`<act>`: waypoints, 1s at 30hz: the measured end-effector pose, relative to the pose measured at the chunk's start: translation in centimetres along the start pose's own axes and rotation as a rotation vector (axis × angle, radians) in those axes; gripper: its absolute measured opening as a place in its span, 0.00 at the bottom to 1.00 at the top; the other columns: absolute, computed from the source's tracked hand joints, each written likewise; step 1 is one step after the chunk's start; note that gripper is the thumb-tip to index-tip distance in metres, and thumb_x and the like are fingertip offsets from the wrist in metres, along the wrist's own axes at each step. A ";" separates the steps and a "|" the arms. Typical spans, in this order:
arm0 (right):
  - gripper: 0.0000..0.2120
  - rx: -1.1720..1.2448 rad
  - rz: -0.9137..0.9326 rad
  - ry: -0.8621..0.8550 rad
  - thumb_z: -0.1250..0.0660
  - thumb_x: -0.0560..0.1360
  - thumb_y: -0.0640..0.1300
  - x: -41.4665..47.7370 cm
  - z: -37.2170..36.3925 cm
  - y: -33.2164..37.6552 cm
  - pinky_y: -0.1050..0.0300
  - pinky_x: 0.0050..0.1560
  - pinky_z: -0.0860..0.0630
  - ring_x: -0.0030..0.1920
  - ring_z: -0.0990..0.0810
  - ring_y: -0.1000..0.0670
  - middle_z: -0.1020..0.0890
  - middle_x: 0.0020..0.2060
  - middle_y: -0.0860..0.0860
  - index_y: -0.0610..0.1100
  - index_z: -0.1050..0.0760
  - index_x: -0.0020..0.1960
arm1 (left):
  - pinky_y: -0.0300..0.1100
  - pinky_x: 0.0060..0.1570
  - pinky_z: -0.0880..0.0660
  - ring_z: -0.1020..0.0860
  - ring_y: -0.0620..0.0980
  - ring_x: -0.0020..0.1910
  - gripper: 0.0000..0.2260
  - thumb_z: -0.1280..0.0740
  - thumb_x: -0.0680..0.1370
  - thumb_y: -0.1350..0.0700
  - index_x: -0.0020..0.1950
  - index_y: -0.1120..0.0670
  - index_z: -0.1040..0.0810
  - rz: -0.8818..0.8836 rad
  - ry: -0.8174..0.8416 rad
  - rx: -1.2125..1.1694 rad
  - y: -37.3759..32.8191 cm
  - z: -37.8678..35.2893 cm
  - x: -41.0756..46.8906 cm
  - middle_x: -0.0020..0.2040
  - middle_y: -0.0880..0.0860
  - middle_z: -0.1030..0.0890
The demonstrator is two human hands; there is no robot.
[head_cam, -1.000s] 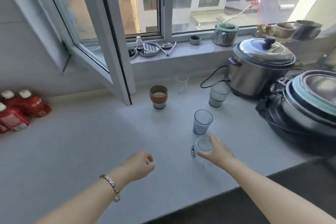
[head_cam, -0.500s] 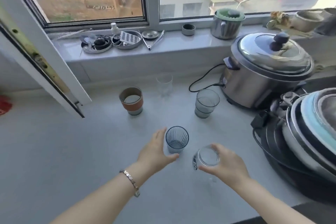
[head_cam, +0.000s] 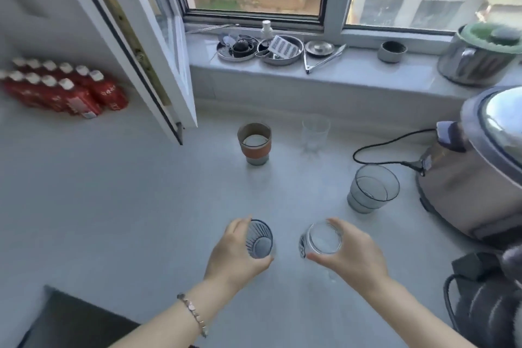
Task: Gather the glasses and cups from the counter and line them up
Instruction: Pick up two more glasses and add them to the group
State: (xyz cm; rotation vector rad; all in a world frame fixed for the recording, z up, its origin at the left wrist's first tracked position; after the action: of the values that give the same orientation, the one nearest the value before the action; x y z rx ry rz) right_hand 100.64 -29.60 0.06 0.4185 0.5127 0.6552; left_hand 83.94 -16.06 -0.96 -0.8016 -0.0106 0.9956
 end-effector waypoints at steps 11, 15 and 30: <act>0.32 -0.173 0.547 0.344 0.26 0.62 0.62 -5.3 -8.8 19.0 0.64 0.46 0.33 0.58 0.22 0.53 0.20 0.56 0.58 0.56 0.30 0.63 | 0.43 0.61 0.26 0.26 0.46 0.62 0.39 0.23 0.64 0.49 0.72 0.51 0.35 0.442 -0.491 -0.172 16.3 11.6 -16.7 0.69 0.47 0.31; 0.28 -0.203 0.735 0.464 0.26 0.61 0.60 -12.5 -14.3 26.3 0.61 0.46 0.28 0.53 0.21 0.52 0.20 0.49 0.58 0.58 0.28 0.59 | 0.36 0.54 0.31 0.27 0.46 0.62 0.38 0.24 0.66 0.49 0.72 0.51 0.36 0.603 -0.645 -0.190 22.5 14.2 -25.5 0.68 0.47 0.31; 0.32 -0.280 1.131 0.706 0.23 0.61 0.58 -43.6 -35.3 46.6 0.56 0.55 0.25 0.58 0.22 0.50 0.19 0.56 0.54 0.51 0.27 0.62 | 0.40 0.63 0.31 0.28 0.47 0.66 0.35 0.26 0.66 0.47 0.71 0.48 0.36 0.965 -0.946 -0.252 43.6 21.3 -59.5 0.69 0.46 0.31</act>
State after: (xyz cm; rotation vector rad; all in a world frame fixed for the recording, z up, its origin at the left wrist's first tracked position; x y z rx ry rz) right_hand 29.35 -17.85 9.68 0.1644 0.8241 1.9820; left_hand 10.21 -35.42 8.20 -0.4675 -0.6206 2.2586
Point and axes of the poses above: each hand's wrist, its own x-axis towards the middle knuckle, its own z-axis out of the back of the hand, y = z × x, the point moved 3 cm from there along x, towards the middle knuckle
